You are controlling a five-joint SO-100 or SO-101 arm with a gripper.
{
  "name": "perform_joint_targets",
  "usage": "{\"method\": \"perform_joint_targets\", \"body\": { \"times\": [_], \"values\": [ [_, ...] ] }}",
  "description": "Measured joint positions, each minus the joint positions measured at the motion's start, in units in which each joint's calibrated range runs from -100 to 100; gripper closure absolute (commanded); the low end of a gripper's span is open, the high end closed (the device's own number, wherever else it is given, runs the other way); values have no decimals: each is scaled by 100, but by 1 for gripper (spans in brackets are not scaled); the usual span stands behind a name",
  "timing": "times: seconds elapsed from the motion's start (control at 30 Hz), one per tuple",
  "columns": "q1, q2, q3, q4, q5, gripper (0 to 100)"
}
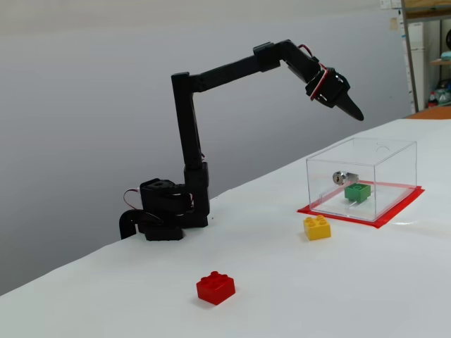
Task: Pick the green lego brick and place it into the transparent box
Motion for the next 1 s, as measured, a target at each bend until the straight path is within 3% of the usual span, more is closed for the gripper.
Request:
{"method": "perform_joint_targets", "body": {
  "times": [0.47,1.0],
  "values": [
    [1838,-1852,247,0,0,98],
    [4060,-5032,4607,-9,0,98]
  ]
}}
